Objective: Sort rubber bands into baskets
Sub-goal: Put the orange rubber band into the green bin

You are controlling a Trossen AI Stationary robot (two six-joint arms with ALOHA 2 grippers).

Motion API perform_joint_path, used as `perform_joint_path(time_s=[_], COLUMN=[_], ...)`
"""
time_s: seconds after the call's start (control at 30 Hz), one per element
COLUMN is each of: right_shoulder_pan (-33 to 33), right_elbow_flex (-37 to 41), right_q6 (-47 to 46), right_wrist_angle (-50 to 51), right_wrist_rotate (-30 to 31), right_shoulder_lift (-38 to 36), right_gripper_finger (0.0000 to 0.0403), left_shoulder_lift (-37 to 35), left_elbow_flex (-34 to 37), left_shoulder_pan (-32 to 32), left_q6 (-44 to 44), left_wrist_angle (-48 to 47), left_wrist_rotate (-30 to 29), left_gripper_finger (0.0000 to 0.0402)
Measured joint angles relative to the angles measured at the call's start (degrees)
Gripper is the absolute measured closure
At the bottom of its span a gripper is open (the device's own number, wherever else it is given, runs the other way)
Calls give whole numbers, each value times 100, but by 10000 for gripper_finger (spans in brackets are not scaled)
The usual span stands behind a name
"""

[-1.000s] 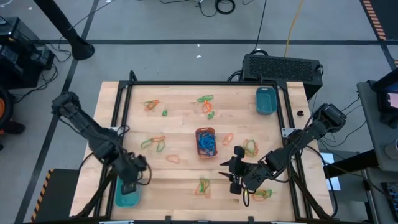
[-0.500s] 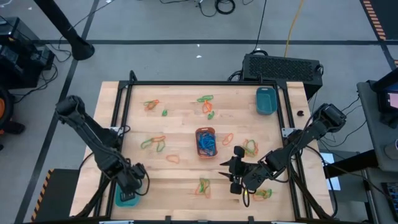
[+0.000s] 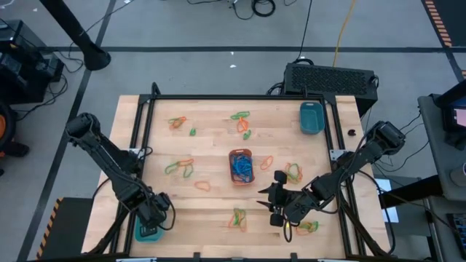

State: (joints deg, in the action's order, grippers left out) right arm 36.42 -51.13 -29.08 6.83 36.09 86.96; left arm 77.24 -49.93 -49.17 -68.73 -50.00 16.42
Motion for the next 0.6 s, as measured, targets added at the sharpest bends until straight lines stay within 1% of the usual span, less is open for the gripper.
perform_joint_path(time_s=[0.1, 0.3, 0.37, 0.4, 0.53, 0.6], right_shoulder_pan=[-1, 4, 4, 4, 4, 2], right_elbow_flex=[0, 0, 0, 0, 0, 0], right_q6=[-4, -28, -163, -268, -830, -1114], right_wrist_angle=[36, 112, 328, 497, 1293, 1671], right_wrist_rotate=[-8, -27, -51, -51, -46, -50], right_shoulder_lift=[0, 0, -21, -45, -230, -317], right_gripper_finger=[255, 255, 255, 255, 255, 255], left_shoulder_lift=[1, 1, 1, 1, 1, -1], left_elbow_flex=[0, 0, 0, 0, 0, 0], left_shoulder_pan=[0, 0, 0, 2, 75, 79], left_q6=[-4, -3, -233, -383, -462, -494], left_wrist_angle=[0, 0, 2, -2, -9, -9], left_wrist_rotate=[31, 33, 99, 234, 868, 1070], left_gripper_finger=[370, 307, 294, 291, 289, 289])
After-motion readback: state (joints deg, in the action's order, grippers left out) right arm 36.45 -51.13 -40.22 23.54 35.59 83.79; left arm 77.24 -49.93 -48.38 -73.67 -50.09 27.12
